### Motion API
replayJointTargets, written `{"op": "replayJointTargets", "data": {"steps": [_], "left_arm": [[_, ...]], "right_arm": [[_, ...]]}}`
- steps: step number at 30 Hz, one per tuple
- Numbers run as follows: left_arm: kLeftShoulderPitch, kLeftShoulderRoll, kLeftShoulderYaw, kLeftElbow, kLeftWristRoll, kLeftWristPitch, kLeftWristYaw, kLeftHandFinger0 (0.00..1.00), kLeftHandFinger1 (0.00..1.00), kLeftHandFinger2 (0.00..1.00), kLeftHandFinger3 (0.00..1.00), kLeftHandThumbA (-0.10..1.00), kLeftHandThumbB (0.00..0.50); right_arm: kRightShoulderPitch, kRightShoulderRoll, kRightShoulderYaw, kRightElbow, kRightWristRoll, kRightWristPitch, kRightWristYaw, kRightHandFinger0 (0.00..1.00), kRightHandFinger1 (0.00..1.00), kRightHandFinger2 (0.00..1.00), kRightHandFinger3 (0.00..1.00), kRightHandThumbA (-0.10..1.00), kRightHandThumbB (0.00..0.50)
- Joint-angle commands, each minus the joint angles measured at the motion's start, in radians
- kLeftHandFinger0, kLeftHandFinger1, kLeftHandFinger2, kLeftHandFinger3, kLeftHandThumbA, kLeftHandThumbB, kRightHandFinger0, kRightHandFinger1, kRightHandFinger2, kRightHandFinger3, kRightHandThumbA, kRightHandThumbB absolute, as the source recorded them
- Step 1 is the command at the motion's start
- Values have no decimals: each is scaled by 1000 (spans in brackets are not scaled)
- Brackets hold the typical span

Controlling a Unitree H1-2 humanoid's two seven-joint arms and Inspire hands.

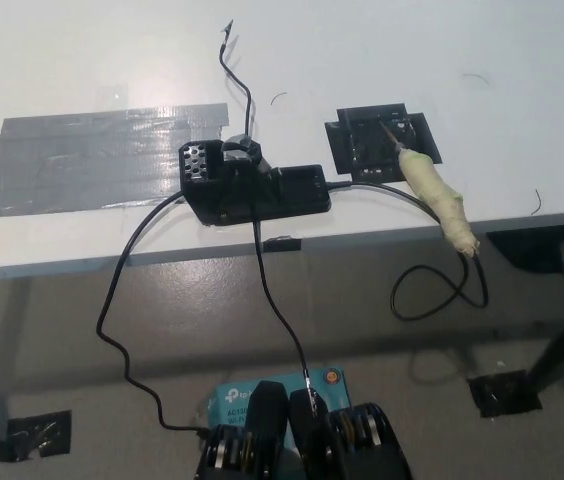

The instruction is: The robot uses its right hand to grab the soldering gun kept on the middle of the table and pulls it out of its base and keep it on the right side of the base

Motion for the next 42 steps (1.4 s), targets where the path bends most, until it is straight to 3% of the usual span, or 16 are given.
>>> {"op": "replayJointTargets", "data": {"steps": [1, 2, 5, 7, 11, 14, 16, 21, 23, 24, 25, 29, 34, 37, 39, 42], "left_arm": [[-13, 29, 25, -13, -29, -2, -26, 876, 855, 1000, 1000, 815, 201], [-14, 30, 27, -13, -31, 2, -26, 867, 849, 1000, 1000, 812, 208], [3, 27, 38, -24, -29, 7, -17, 815, 813, 1000, 1000, 796, 186], [-1, -3, 68, -14, -27, -43, 22, 759, 774, 965, 1000, 704, 127], [2, -66, 140, -18, -39, -76, 84, 756, 752, 916, 1000, 657, 109], [8, -94, 192, -31, -32, -86, 110, 634, 685, 854, 1000, 698, 116], [6, -96, 203, -36, -38, -86, 99, 650, 691, 862, 1000, 686, 123], [-21, -93, 219, -35, -32, -66, 95, 701, 697, 894, 1000, 639, 85], [-28, -96, 218, -31, -31, -70, 91, 680, 683, 887, 1000, 638, 99], [-28, -99, 217, -34, -32, -72, 89, 547, 620, 835, 1000, 647, 118], [-28, -97, 216, -36, -31, -62, 87, 536, 614, 830, 1000, 659, 121], [-18, -86, 200, -51, -25, -35, 72, 610, 655, 840, 1000, 687, 119], [-28, -44, 152, -21, -24, -29, 16, 690, 707, 891, 1000, 753, 165], [-27, -40, 141, -26, -32, -25, 17, 666, 696, 892, 1000, 736, 179], [-27, -41, 139, -34, -36, -14, 24, 668, 703, 873, 1000, 736, 172], [-17, -40, 138, -34, -31, -21, 28, 678, 718, 877, 1000, 735, 166]], "right_arm": [[189, 51, -221, -150, 201, 95, -63, 1000, 1000, 1000, 1000, 634, 218], [234, 60, -236, -135, 217, 71, -78, 1000, 1000, 1000, 1000, 524, 192], [326, 97, -262, -92, 238, 10, -121, 1000, 1000, 1000, 1000, 466, 184], [397, 157, -303, -6, 313, -55, -169, 1000, 1000, 1000, 1000, 477, 186], [457, 198, -303, 103, 335, -148, -237, 1000, 1000, 1000, 1000, 456, 149], [486, 242, -276, 211, 378, -176, -247, 1000, 1000, 1000, 1000, 409, 132], [475, 261, -280, 229, 429, -159, -242, 1000, 1000, 1000, 1000, 366, 129], [468, 293, -253, 211, 537, -91, -195, 1000, 1000, 1000, 1000, 428, 123], [476, 291, -231, 185, 544, -70, -200, 1000, 1000, 1000, 1000, 432, 118], [482, 283, -195, 174, 533, -76, -188, 1000, 1000, 1000, 1000, 481, 153], [486, 278, -177, 167, 530, -75, -188, 1000, 1000, 1000, 1000, 485, 158], [493, 247, -146, 184, 535, -76, -206, 1000, 1000, 1000, 1000, 484, 141], [491, 219, -141, 204, 561, -70, -225, 1000, 1000, 1000, 1000, 456, 106], [494, 206, -135, 206, 577, -70, -227, 1000, 1000, 1000, 1000, 484, 124], [490, 202, -128, 206, 594, -76, -230, 1000, 1000, 1000, 1000, 448, 98], [496, 195, -116, 208, 606, -82, -228, 1000, 1000, 1000, 1000, 442, 131]]}}
